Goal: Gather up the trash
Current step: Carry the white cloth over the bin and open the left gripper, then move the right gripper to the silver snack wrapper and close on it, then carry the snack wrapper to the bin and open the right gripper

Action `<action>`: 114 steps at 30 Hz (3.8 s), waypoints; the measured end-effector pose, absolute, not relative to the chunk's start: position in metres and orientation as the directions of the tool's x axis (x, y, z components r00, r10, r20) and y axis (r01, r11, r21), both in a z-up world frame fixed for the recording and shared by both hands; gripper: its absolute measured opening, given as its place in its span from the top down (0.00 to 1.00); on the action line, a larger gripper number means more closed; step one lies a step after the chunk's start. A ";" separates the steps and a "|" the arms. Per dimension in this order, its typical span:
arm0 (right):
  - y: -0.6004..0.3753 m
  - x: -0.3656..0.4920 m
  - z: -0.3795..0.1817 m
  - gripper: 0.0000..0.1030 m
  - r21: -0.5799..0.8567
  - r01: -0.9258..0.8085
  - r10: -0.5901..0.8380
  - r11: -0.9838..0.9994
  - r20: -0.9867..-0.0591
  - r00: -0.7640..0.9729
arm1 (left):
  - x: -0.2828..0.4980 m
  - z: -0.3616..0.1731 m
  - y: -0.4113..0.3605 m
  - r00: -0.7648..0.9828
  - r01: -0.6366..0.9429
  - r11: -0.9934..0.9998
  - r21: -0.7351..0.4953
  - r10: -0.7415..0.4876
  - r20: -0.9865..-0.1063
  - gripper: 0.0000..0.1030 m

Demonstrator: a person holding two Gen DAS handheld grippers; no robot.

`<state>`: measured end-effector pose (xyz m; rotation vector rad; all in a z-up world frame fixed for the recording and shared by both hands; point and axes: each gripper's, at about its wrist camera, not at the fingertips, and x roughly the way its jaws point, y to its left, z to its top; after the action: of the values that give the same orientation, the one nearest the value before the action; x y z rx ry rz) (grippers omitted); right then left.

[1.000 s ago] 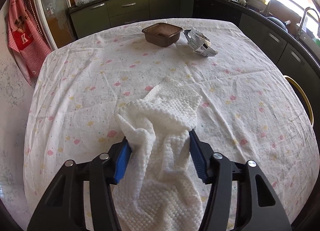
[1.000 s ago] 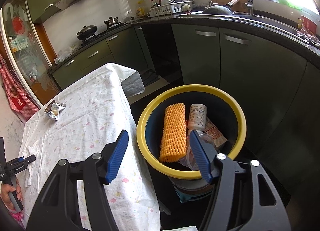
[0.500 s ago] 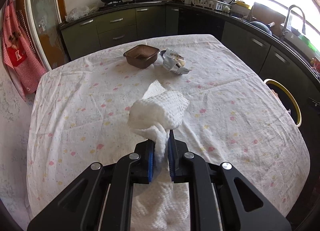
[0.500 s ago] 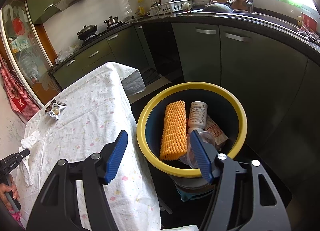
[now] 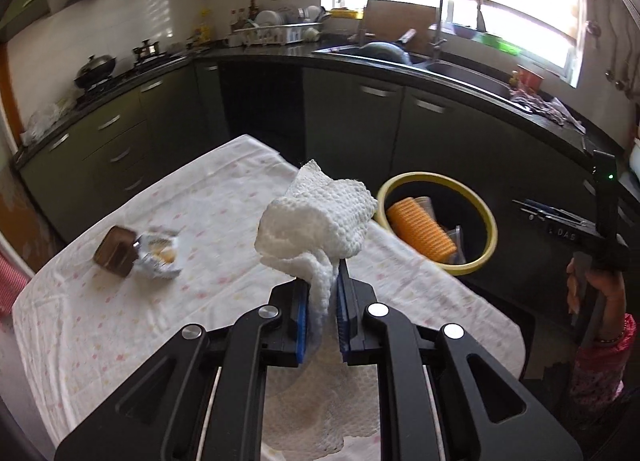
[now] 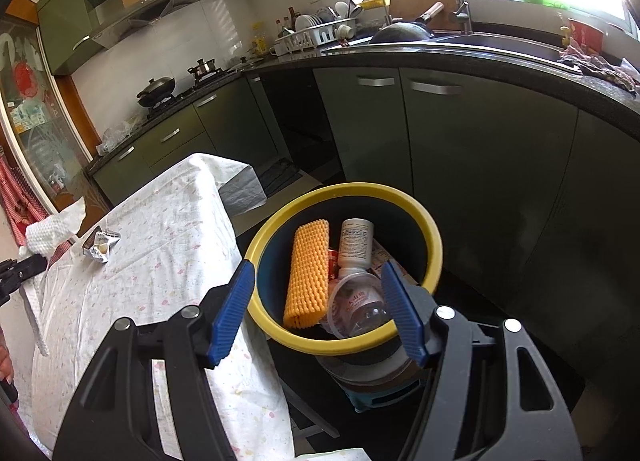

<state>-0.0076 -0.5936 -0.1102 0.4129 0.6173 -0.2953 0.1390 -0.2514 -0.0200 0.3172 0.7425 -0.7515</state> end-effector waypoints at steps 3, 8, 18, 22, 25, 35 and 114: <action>-0.607 -0.018 -0.110 0.39 0.291 0.415 -0.169 0.862 -0.607 0.777 | 0.141 -0.020 -0.304 0.437 0.775 0.632 -0.007 -0.544 -0.716 0.88; -0.624 -0.033 -0.111 0.37 0.304 0.450 -0.199 0.840 -0.599 0.776 | 0.149 -0.037 -0.395 0.311 0.847 0.529 -0.056 -0.577 -0.755 0.88; -0.646 -0.039 -0.124 0.36 0.333 0.485 -0.202 0.809 -0.617 0.760 | 0.163 -0.094 -0.532 0.219 0.871 0.484 -0.086 -0.539 -0.814 0.87; -0.650 -0.040 -0.125 0.34 0.342 0.488 -0.199 0.803 -0.618 0.761 | 0.169 -0.113 -0.563 0.227 0.863 0.501 -0.070 -0.507 -0.832 0.62; -0.652 -0.044 -0.124 0.33 0.345 0.487 -0.202 0.803 -0.611 0.765 | 0.171 -0.114 -0.565 0.261 0.858 0.513 -0.042 -0.504 -0.823 0.33; -0.645 -0.039 -0.123 0.32 0.325 0.486 -0.203 0.811 -0.623 0.755 | 0.169 -0.059 -0.426 0.429 0.789 0.612 -0.044 -0.602 -0.673 0.20; -0.350 0.262 -0.066 0.58 0.144 -0.066 0.159 0.987 -0.888 0.431 | 0.228 -0.113 -0.001 0.757 0.043 0.999 0.027 -0.015 -0.653 0.12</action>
<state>0.2621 -0.3500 -0.0662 0.0926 1.1169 0.1400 0.2280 -0.0008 -0.1130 0.0408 0.7111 -0.0313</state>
